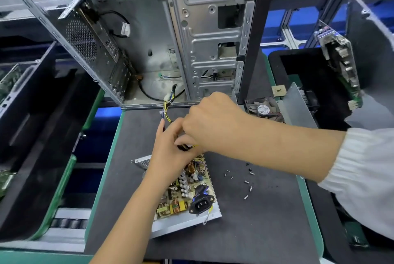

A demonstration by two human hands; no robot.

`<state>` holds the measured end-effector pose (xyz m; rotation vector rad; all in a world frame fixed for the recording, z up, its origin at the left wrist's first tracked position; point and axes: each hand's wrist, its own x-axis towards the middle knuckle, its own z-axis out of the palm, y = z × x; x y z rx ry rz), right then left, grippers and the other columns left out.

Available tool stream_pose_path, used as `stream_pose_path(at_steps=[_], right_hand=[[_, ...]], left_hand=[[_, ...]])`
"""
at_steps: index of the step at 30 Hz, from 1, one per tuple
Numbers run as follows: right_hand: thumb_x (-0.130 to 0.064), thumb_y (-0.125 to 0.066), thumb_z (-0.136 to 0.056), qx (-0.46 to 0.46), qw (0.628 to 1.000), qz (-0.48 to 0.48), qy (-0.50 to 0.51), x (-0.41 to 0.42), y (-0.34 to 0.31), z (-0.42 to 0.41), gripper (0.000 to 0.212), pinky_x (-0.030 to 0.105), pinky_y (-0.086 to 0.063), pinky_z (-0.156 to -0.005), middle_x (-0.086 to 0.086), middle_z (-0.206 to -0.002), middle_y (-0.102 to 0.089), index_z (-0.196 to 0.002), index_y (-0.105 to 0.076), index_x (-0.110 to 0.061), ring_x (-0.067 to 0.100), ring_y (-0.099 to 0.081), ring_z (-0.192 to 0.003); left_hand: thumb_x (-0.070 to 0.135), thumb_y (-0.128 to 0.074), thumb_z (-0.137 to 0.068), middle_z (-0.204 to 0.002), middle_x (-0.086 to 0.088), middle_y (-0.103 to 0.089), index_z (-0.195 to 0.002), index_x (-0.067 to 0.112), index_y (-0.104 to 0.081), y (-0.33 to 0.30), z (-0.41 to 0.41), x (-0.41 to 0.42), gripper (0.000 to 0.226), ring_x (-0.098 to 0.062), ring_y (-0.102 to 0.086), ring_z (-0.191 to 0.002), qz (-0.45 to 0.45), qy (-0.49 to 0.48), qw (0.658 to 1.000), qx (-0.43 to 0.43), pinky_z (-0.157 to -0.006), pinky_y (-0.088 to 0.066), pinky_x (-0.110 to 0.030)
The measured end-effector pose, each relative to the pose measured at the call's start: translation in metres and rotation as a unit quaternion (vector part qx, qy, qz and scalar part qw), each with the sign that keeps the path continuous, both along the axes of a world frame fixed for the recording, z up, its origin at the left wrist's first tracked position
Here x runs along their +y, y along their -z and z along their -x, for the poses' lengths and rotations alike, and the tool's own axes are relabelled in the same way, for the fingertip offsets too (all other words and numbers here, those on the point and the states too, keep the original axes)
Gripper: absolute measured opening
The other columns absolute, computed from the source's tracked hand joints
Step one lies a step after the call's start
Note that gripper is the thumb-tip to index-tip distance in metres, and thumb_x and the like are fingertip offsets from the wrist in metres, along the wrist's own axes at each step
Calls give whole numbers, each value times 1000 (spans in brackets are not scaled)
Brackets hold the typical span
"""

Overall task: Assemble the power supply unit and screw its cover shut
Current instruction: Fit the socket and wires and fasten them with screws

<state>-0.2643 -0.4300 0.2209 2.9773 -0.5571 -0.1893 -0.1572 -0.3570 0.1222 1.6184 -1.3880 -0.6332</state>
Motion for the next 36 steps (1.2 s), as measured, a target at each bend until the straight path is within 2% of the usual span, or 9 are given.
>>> stream_pose_path(at_steps=[3, 5, 6, 9, 12, 16, 21, 24, 36], right_hand=[[-35, -50, -94, -33, 999, -14, 14, -5, 9, 4, 38, 25, -11, -45, -4, -60, -23, -65, -37, -14, 16, -27, -54], [-28, -57, -89, -28, 997, -74, -4, -11, 11, 9, 15, 26, -13, -43, -7, -64, -23, -96, -50, -17, 12, -23, -49], [-24, -58, -89, -23, 996, -84, -15, -12, 11, 12, 21, 26, -13, -42, -7, -65, -22, -108, -49, -19, 10, -21, -48], [-23, -57, -92, -27, 996, -88, -6, -15, 11, 19, 17, 28, -17, -43, -7, -66, -22, -97, -41, -22, 12, -24, -48], [-28, -55, -93, -68, 992, -109, 14, -20, 9, 30, 18, 31, -29, -51, -6, -66, -26, -97, -40, -19, 24, -37, -61], [-29, -46, -95, -115, 985, -128, 23, -17, 13, 51, 24, 32, -30, -45, -1, -68, -46, -91, -25, -19, 24, -45, -60], [-33, -43, -87, -217, 935, -250, 129, 1, 31, 90, 11, 19, -35, -45, -13, -65, -46, -90, -33, -28, 8, -44, -59], [-29, -45, -87, -268, 910, -277, 153, 14, 51, 102, 12, 15, -35, -52, -13, -71, -46, -95, -53, -23, 6, -45, -64], [-31, -41, -92, -239, 925, -246, 164, 20, 69, 93, 17, 17, -37, -63, -6, -87, -54, -101, -53, -23, 15, -45, -72]], left_hand=[[45, -70, -61, -79, 32, -65, -84, 33, -57, 4, -1, 2, 29, 17, -57, -90, 15, -7, 1000, 17, -111, -24, -66], [42, -77, -62, -89, 35, -64, -92, 43, -56, 6, -5, 4, 36, 3, -62, -98, 0, -6, 1000, 29, -108, -29, -67], [37, -82, -64, -92, 38, -63, -94, 48, -54, 7, -6, 5, 43, -1, -60, -108, -4, 1, 1000, 17, -109, -29, -66], [23, -86, -71, -97, 37, -62, -103, 40, -50, 16, -13, 9, 51, 22, -39, -118, 3, 39, 993, -116, -116, -15, -55], [42, -75, -80, -99, 19, -63, -101, 25, -65, 21, -21, 18, 29, 2, -54, -107, 2, 34, 971, -236, -118, -15, -48], [48, -61, -84, -92, 8, -64, -95, 18, -73, 24, -25, 34, 35, -9, -57, -95, 24, -6, 955, -294, -106, -36, -47], [41, -70, -81, -87, 6, -59, -89, 14, -72, 29, -29, 40, 29, 0, -48, -92, 59, -21, 960, -272, -97, -39, -35], [28, -80, -78, -83, 4, -58, -82, 13, -65, 29, -29, 38, 22, -13, -56, -87, 49, -27, 975, -216, -85, -45, -35], [29, -75, -77, -86, 2, -52, -74, 11, -52, 35, -29, 33, 29, -24, -56, -89, 35, -22, 977, -208, -92, -42, -37]])
